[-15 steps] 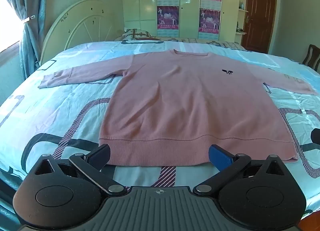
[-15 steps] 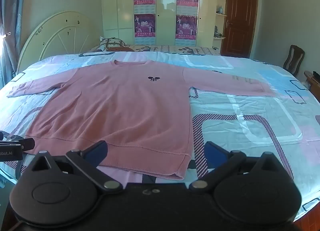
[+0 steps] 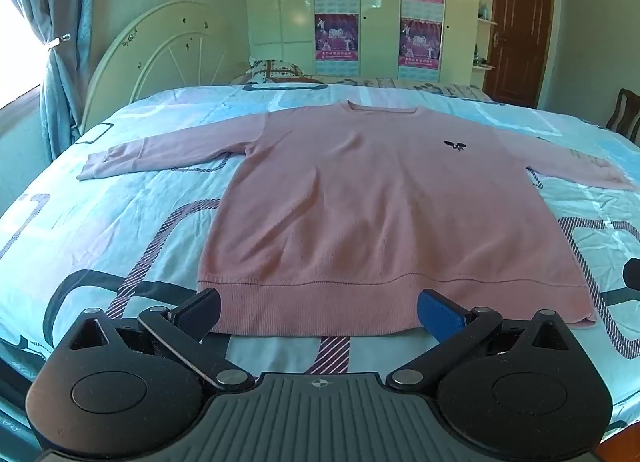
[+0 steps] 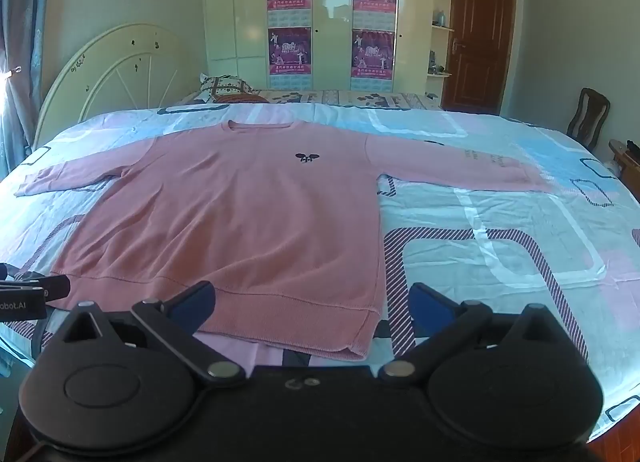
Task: Fold small clothes
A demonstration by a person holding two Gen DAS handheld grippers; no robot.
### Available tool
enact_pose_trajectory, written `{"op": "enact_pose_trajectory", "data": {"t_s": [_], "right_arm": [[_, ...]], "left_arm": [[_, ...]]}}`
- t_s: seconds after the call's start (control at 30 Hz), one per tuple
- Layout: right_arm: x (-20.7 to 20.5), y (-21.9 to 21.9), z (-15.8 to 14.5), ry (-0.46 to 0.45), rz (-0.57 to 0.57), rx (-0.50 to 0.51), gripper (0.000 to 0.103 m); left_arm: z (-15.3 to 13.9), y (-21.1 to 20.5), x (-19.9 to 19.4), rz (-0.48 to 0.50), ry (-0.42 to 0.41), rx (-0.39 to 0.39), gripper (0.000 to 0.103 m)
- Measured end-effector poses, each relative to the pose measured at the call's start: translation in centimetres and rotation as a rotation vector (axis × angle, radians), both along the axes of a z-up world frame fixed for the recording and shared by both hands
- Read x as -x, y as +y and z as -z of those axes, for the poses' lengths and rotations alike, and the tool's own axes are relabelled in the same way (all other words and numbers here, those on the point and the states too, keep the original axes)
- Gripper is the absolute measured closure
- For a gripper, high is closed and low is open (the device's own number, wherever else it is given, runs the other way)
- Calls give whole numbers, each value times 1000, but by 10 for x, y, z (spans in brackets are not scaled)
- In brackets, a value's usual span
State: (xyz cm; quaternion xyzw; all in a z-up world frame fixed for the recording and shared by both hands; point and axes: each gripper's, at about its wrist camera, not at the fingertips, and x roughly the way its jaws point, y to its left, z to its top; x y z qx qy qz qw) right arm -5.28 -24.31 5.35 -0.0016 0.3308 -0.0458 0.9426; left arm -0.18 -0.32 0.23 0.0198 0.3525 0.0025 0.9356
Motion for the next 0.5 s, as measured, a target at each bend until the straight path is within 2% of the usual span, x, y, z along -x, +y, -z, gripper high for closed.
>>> {"op": "enact_pose_trajectory", "data": {"t_s": [0.5], "right_arm": [[1,-4,-3,1,0,-3,0]], "left_arm": [[-2,-4,-3,4,-10,-7,0]]}}
